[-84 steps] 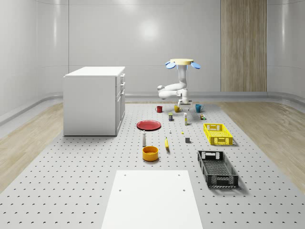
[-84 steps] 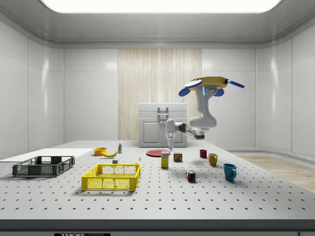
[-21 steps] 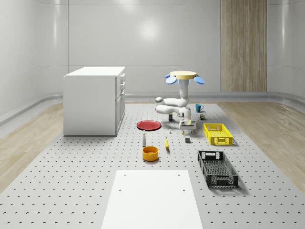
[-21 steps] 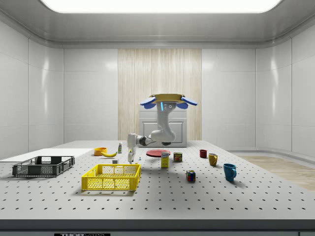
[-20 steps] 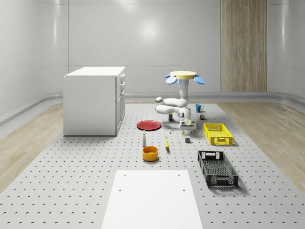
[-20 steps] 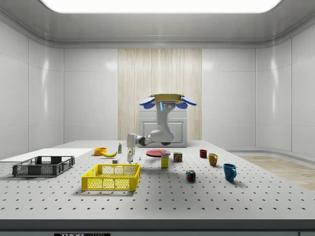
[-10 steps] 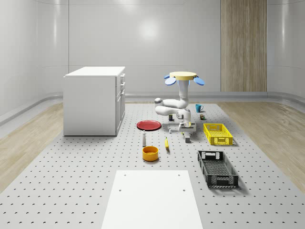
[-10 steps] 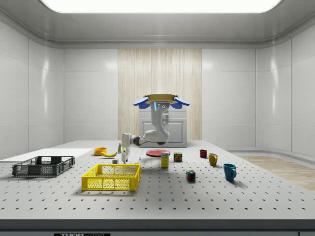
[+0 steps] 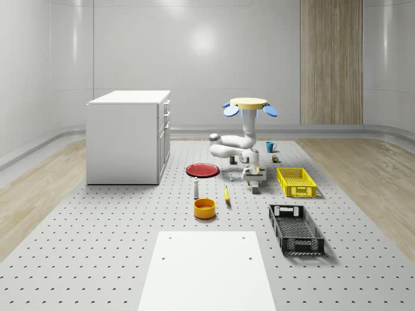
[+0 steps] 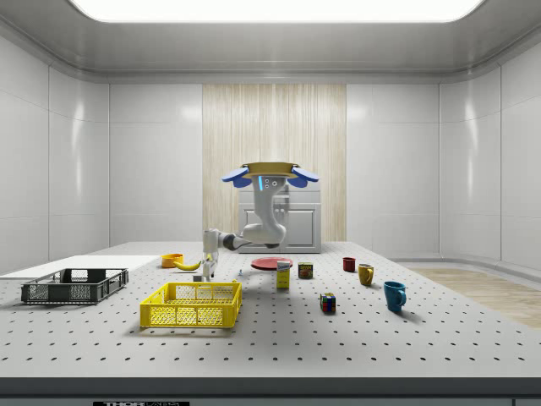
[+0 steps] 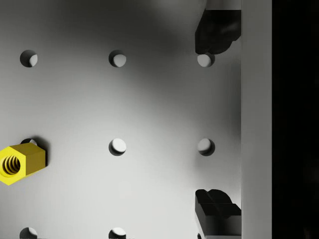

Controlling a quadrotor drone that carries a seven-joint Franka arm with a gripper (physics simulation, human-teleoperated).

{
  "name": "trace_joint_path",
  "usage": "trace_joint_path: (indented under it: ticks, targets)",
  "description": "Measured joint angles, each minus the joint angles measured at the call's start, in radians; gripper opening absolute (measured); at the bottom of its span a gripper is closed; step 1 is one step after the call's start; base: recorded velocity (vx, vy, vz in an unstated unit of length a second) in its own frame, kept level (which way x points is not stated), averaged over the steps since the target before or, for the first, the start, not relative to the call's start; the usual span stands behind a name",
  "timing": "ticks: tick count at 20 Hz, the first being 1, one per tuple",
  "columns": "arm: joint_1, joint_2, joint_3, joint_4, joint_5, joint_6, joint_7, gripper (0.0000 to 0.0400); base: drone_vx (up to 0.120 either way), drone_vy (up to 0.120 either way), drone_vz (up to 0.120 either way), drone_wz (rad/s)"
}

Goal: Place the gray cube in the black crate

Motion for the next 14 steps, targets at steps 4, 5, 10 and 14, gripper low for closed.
trace_joint_path:
  ticks: [4, 5, 10, 14]
  targets:
    - [-0.001, -0.006, 0.001, 0.0, 0.002, 0.005, 0.001, 0.04, 0.08, 0.0, 0.0, 0.0]
    - [-0.002, -0.007, 0.001, 0.0, 0.003, 0.007, 0.001, 0.04, 0.12, 0.0, 0.0, 0.0]
    - [-0.003, -0.014, 0.002, 0.001, 0.006, 0.013, 0.002, 0.04, 0.04, -0.024, 0.0, 0.0]
    - [-0.004, -0.019, 0.003, 0.001, 0.008, 0.017, 0.003, 0.04, 0.12, 0.0, 0.0, 0.0]
